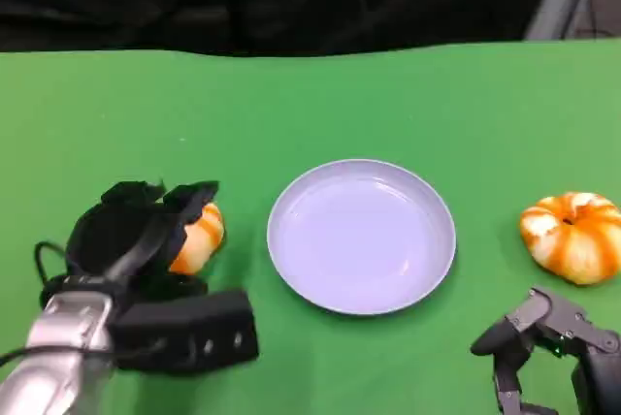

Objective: Grasp the bread from the table and place it into the plate.

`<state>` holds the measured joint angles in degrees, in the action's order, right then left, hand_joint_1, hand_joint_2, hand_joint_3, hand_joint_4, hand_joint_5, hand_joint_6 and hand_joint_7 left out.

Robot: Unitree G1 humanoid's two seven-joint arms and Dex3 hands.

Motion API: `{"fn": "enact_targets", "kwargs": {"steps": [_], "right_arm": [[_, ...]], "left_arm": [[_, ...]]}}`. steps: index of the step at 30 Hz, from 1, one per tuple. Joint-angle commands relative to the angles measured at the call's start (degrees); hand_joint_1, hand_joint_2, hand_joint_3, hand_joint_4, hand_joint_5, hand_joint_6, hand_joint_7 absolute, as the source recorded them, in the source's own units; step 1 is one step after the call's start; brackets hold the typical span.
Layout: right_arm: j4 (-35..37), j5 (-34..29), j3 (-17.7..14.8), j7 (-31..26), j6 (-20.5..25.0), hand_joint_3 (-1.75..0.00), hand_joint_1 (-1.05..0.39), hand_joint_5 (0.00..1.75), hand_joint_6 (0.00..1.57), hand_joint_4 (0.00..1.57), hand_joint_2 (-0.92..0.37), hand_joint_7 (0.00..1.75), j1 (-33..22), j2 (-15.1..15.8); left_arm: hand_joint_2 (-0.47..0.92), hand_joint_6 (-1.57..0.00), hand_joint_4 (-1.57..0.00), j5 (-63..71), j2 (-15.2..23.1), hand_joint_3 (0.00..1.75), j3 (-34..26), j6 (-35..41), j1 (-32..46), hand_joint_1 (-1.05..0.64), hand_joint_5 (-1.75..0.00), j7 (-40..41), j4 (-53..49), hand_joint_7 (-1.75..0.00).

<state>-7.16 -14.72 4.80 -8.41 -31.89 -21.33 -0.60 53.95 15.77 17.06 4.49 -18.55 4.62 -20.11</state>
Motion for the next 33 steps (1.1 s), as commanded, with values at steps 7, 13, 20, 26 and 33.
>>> {"fn": "enact_targets", "kwargs": {"steps": [7, 13, 20, 26, 33], "right_arm": [[-0.7, -0.1, -0.4, -0.4, 0.5, -1.36, 0.09, 1.63, 0.83, 0.87, -0.32, 1.3, -0.6, 0.3], [-0.6, 0.0, -0.5, -0.3, 0.3, -1.36, 0.09, 1.64, 0.83, 0.87, -0.32, 1.3, -0.5, 0.3], [-0.7, 0.5, -0.3, -0.1, 0.5, -1.36, 0.11, 1.63, 0.82, 0.87, -0.32, 1.29, -0.8, 0.2], [-0.8, 0.2, -0.1, -0.3, 0.3, -1.36, 0.1, 1.64, 0.83, 0.86, -0.32, 1.3, -1.0, 0.0], [-0.8, 0.2, -0.1, -0.3, 0.2, -1.37, 0.1, 1.64, 0.83, 0.86, -0.31, 1.31, -1.0, 0.0]], "left_arm": [[0.91, -0.26, -0.06, 0.1, -1.6, 0.0, 5.2, 5.3, -7.8, -0.55, -0.36, 4.2, -11.1, 0.0], [0.91, -0.26, -0.04, -1.0, -1.1, 0.0, 6.3, 5.7, -8.0, -0.55, -0.39, 4.4, -11.1, 0.0], [0.88, -0.26, -0.04, -3.6, -4.1, 0.0, 7.9, 6.5, -14.0, -0.54, -0.39, 5.3, -23.6, 0.0], [0.88, -0.26, -0.04, -6.0, -6.0, 0.0, 9.4, 5.3, -19.0, -0.53, -0.37, 6.6, -34.0, 0.0], [0.88, -0.26, -0.06, -8.0, -6.4, 0.0, 10.9, 4.0, -21.0, -0.52, -0.34, 8.5, -38.3, 0.0]]}}
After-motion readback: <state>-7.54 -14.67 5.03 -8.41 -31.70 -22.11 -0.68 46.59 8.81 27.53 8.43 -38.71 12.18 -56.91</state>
